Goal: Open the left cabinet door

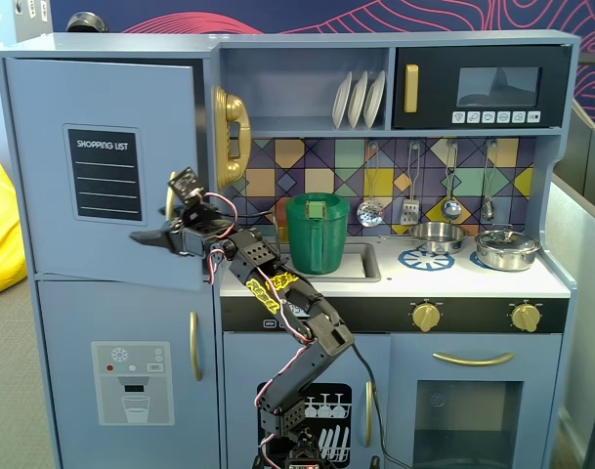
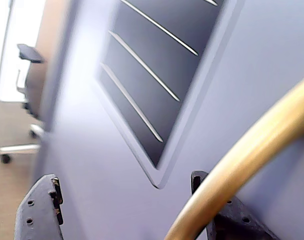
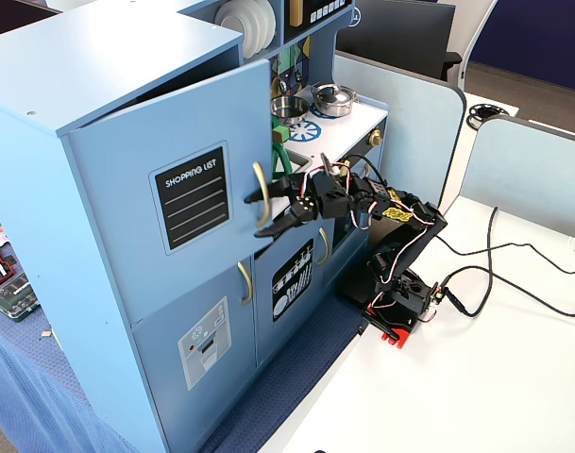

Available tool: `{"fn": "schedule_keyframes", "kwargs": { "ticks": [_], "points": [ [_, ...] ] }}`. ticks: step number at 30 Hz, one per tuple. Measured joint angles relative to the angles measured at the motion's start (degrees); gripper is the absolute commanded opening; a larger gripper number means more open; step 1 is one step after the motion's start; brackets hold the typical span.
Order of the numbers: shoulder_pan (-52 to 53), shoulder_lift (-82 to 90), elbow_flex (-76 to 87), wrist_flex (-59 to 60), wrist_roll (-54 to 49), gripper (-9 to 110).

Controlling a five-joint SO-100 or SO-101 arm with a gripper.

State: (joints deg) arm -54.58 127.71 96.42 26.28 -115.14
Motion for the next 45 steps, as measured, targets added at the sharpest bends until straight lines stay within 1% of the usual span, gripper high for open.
{"fn": "schedule_keyframes", "kwargs": {
  "ticks": [4, 13, 22, 26, 30, 35, 40, 45],
  "points": [
    [-2.37, 3.25, 0.0, 2.02, -1.49, 25],
    [0.0, 13.8, 3.6, 5.89, -2.2, 23],
    [13.1, 23.82, 6.42, 14.15, -0.62, 23],
    [21.09, 25.4, 6.5, 18.02, 1.23, 22],
    [28.83, 24.17, 7.21, 18.98, 2.64, 21],
    [30.32, 18.63, 8.35, 14.94, 3.34, 22],
    [29.88, 12.13, 8.35, 6.06, 4.92, 24],
    [25.14, 6.94, 8.35, -3.78, 10.72, 24]
  ]
}}
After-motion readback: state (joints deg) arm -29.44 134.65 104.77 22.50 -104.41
